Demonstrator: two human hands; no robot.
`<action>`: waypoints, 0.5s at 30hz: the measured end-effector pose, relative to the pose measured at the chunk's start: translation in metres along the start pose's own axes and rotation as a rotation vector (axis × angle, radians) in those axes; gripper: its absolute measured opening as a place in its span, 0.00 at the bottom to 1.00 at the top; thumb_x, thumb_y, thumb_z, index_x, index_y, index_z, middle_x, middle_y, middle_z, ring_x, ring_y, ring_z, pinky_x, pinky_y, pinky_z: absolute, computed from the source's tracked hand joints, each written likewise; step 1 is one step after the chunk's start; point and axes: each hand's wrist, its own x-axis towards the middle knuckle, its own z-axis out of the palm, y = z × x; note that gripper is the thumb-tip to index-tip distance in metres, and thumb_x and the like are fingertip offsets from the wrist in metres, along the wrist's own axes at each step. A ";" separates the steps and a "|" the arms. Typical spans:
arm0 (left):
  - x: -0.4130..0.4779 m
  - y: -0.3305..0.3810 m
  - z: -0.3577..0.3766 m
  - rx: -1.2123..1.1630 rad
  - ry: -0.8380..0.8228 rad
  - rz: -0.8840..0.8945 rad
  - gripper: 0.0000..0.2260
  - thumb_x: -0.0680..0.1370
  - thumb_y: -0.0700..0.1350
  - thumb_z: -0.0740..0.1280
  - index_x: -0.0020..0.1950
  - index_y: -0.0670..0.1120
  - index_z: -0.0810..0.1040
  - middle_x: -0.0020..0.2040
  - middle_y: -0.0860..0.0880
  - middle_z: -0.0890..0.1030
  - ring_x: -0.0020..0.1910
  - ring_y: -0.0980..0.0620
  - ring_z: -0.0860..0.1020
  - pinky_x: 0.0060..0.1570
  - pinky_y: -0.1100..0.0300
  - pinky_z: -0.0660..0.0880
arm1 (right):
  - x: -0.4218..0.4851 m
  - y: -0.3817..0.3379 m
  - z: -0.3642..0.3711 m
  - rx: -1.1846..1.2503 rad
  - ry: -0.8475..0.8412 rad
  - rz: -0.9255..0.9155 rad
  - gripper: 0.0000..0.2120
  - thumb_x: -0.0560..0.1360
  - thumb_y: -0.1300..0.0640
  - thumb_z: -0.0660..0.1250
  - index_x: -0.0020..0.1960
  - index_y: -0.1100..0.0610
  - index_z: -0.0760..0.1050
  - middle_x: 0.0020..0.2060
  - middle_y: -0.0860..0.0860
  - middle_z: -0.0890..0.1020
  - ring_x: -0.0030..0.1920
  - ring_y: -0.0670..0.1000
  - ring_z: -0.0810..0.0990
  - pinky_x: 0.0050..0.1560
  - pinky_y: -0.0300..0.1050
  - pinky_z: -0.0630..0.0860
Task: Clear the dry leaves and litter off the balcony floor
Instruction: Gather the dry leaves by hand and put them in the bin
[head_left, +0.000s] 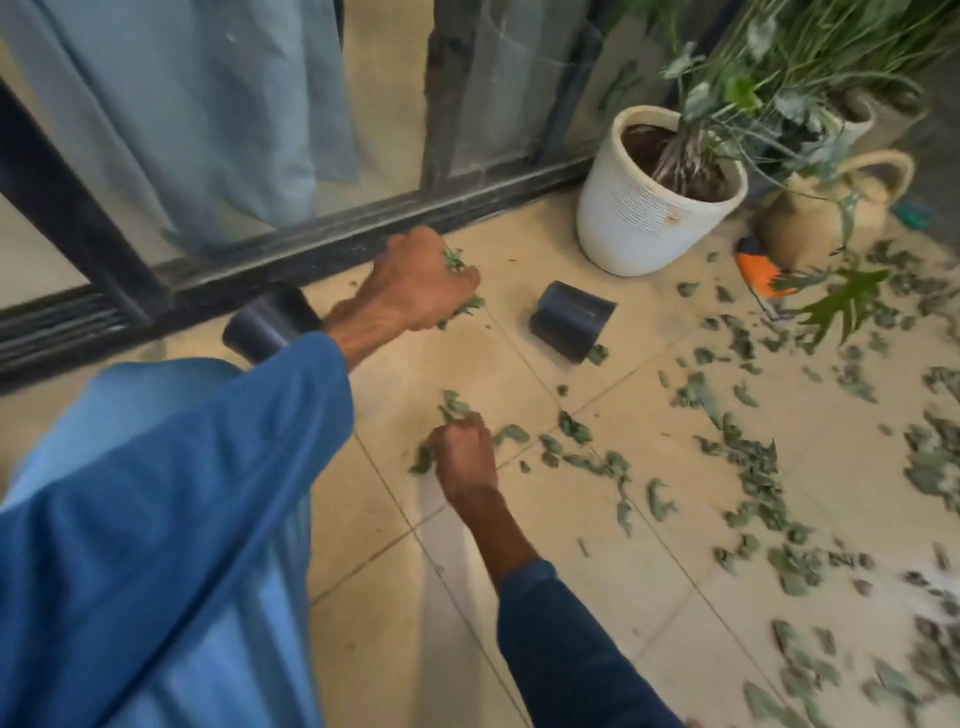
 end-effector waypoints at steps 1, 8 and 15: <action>-0.001 0.003 0.001 -0.015 -0.003 -0.013 0.17 0.78 0.55 0.70 0.41 0.42 0.82 0.34 0.46 0.84 0.36 0.47 0.83 0.41 0.57 0.79 | 0.003 0.007 0.008 0.033 -0.039 0.015 0.10 0.75 0.63 0.69 0.54 0.61 0.84 0.54 0.61 0.83 0.58 0.60 0.80 0.61 0.50 0.75; -0.002 -0.014 -0.007 -0.074 -0.040 -0.048 0.19 0.73 0.61 0.67 0.41 0.45 0.81 0.36 0.47 0.83 0.37 0.45 0.84 0.44 0.49 0.84 | 0.010 -0.006 0.034 0.019 0.005 0.098 0.11 0.75 0.66 0.65 0.54 0.60 0.83 0.58 0.59 0.78 0.57 0.59 0.79 0.58 0.49 0.77; 0.004 -0.021 0.011 -0.143 -0.075 -0.055 0.16 0.80 0.53 0.70 0.42 0.40 0.83 0.31 0.47 0.84 0.29 0.48 0.82 0.37 0.50 0.84 | -0.001 0.008 -0.007 0.388 0.110 0.105 0.11 0.67 0.69 0.65 0.36 0.56 0.84 0.31 0.49 0.82 0.33 0.51 0.81 0.38 0.40 0.74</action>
